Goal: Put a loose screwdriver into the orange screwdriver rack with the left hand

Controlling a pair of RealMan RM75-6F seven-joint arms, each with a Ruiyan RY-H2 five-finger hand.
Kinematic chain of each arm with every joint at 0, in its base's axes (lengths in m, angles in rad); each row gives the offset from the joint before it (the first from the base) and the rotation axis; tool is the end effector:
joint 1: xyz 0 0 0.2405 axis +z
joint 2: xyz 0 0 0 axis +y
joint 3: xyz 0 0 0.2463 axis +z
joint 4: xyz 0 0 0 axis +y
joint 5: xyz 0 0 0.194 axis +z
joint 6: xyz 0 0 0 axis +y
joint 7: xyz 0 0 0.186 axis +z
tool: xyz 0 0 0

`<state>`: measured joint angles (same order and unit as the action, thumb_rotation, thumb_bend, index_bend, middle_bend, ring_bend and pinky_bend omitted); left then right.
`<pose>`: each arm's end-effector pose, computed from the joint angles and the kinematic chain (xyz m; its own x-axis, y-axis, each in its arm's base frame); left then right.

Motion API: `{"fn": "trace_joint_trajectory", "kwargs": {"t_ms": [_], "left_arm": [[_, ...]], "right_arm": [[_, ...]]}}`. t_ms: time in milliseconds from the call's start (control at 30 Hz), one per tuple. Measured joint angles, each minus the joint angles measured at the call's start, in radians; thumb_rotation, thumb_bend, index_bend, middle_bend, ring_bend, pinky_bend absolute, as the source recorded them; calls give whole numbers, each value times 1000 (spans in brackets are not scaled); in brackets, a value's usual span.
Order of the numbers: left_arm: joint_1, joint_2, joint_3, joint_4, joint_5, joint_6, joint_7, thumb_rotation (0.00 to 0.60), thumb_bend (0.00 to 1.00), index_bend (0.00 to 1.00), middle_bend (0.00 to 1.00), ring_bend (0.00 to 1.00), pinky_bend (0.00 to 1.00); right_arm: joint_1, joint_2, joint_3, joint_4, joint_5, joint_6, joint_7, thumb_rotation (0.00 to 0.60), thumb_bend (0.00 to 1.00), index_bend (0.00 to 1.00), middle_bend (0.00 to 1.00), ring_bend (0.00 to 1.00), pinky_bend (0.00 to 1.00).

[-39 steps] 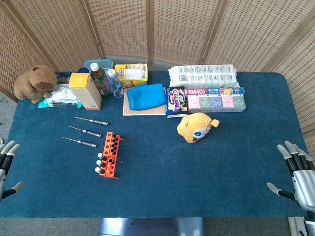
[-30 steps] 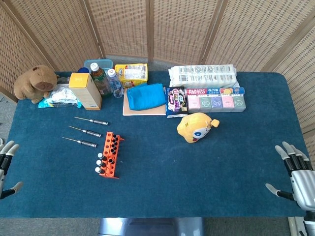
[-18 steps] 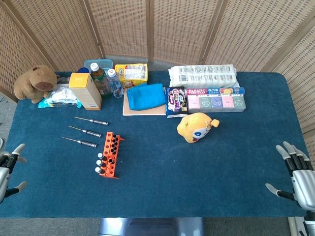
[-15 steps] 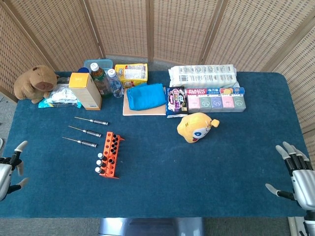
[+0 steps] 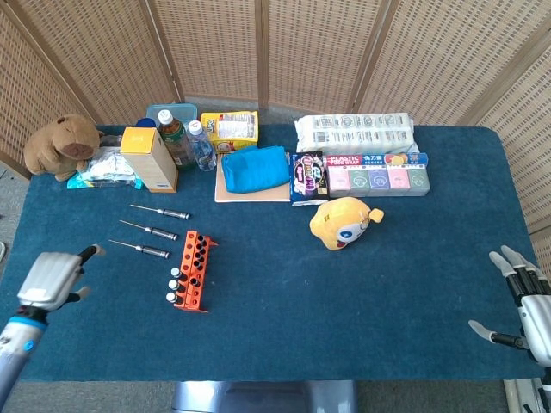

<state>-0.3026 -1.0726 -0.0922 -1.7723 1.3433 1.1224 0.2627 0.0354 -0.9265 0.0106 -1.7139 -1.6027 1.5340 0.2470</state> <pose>-0.2542 0.2764 0.1208 0.5196 0.2390 0.8203 0.8544 -0.1505 -0.4974 -0.2802 -0.1979 0.2110 0.2535 -0.0247 0.9670 -0.9659 -0.0602 0.2517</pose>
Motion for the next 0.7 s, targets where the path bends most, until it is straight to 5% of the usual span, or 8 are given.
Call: {"fn": "trace_joint_trajectory", "kwargs": {"t_ms": [233,700], "left_arm": [[-89,-108,-43,47,-107,-73,95,600,259,343,1000,1000,1000],[-181,-301,-47,218,-245,-128,203,600,317,366,1000,1000,1000]], "right_arm": [[9,15,-9,-11,3,-34,15,549,0,25,0,0,0],[16,23,-18,-20,-2,-56,14,549,0,24,0,0,0]]}}
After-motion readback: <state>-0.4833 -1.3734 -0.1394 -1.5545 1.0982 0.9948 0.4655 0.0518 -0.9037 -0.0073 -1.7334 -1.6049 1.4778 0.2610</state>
